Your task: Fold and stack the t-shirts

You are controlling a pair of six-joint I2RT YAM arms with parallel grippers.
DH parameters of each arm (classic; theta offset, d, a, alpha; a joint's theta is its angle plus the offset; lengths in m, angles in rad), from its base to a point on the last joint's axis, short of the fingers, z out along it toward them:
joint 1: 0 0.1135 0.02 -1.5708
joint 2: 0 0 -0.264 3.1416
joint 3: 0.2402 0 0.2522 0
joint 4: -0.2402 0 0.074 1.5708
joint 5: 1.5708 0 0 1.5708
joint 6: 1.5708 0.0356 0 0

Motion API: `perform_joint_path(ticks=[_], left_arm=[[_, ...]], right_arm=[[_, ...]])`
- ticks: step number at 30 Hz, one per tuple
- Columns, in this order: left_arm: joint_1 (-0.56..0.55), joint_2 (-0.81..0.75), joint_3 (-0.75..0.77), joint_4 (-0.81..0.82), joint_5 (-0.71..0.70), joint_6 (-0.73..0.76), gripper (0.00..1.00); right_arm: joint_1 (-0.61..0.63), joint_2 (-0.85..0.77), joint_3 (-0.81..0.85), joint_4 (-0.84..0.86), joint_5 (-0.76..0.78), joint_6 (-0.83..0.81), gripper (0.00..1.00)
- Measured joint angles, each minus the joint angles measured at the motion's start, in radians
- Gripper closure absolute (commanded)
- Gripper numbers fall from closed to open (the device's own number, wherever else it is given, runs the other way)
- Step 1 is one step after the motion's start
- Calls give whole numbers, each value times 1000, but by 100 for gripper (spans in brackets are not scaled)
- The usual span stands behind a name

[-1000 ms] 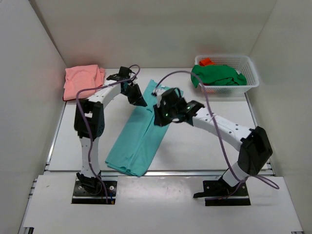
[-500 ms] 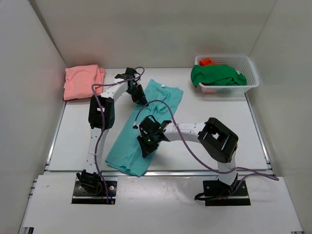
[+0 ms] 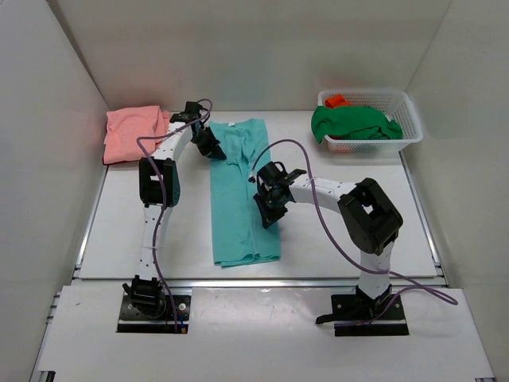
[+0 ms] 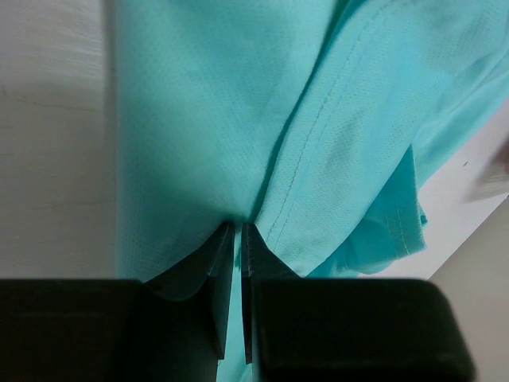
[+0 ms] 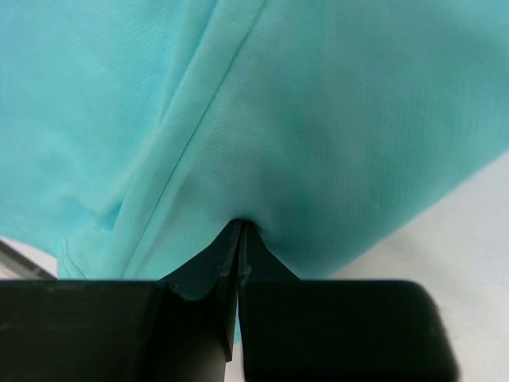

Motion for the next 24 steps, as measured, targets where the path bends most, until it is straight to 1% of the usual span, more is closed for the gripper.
perform_joint_path(ticks=[3,7,9,13,15,17,19,20,22,24], left_arm=[[5,0,-1,16,1,-11,77],[1,11,24,34,29,-29,75],[-3,24,53,60,63,-43,72],[-18,29,83,141,154,-97,72],[-27,20,88,175,188,-116,71],[-31,-6,83,171,208,-114,68],[-38,-85,15,139,200,-74,62],[-40,-150,-48,115,190,-42,57],[-42,-341,-264,88,142,27,53],[-42,-568,-526,74,99,83,51]], right_arm=[[-32,0,10,-22,10,-54,100],[-21,0,18,-35,17,-101,100],[-16,0,21,-35,13,-109,100],[-4,-13,22,-22,-27,-111,100],[3,-48,18,2,-50,-105,97],[11,-129,-13,54,-57,-91,88],[14,-250,-75,111,-29,-61,87],[15,-308,-100,122,-15,-44,82],[1,-425,-148,137,14,11,77],[-37,-504,-183,131,32,59,72]])
